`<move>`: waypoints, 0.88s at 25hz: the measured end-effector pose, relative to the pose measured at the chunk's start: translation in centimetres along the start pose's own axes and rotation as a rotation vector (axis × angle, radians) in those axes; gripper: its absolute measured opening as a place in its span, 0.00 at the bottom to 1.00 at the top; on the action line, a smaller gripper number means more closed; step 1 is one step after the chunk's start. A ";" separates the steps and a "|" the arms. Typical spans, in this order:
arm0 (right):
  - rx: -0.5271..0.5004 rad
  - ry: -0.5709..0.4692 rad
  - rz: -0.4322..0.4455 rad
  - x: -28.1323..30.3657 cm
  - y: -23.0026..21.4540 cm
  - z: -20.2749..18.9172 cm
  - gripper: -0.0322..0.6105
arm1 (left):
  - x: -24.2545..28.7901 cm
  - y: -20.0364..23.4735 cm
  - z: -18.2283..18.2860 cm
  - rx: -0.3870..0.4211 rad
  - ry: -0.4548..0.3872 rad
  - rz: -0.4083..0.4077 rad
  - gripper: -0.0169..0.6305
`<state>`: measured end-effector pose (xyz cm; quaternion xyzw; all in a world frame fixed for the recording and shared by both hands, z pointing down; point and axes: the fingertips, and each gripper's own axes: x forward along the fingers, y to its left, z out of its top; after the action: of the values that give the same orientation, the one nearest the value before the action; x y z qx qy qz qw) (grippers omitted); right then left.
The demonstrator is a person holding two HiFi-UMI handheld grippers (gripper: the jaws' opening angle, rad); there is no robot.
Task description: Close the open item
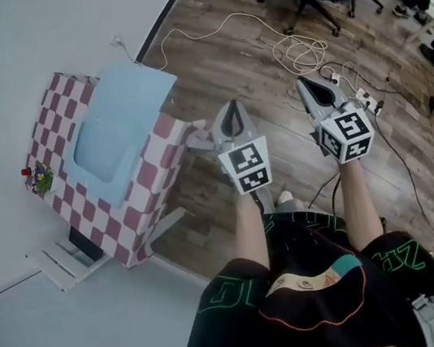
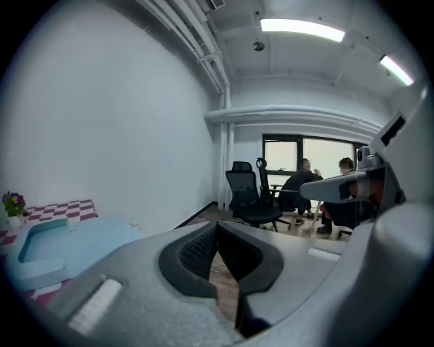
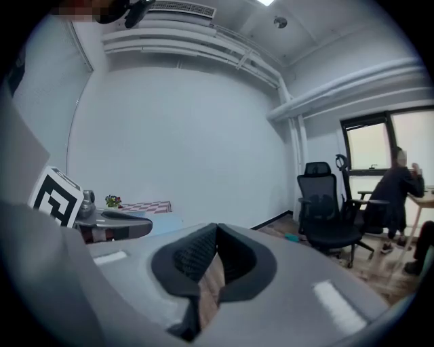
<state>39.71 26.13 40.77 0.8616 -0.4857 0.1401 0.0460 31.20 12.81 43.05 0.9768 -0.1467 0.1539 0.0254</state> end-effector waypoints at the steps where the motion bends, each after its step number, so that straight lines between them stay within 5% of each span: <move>1: -0.003 0.007 0.025 1.5 0.9 0.0 0.05 | 0.2 1.5 -0.4 -0.009 0.009 0.023 0.04; 8: -0.027 0.070 0.190 10.1 7.4 -0.9 0.05 | 1.1 10.9 -3.4 -0.070 0.078 0.175 0.04; 22: -0.074 0.147 0.366 22.2 18.3 -0.2 0.05 | 1.5 24.9 -6.5 -0.195 0.137 0.314 0.04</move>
<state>34.95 -1.70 46.24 0.7441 -0.6343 0.1907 0.0865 23.29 -10.81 49.76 0.9221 -0.3094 0.2073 0.1054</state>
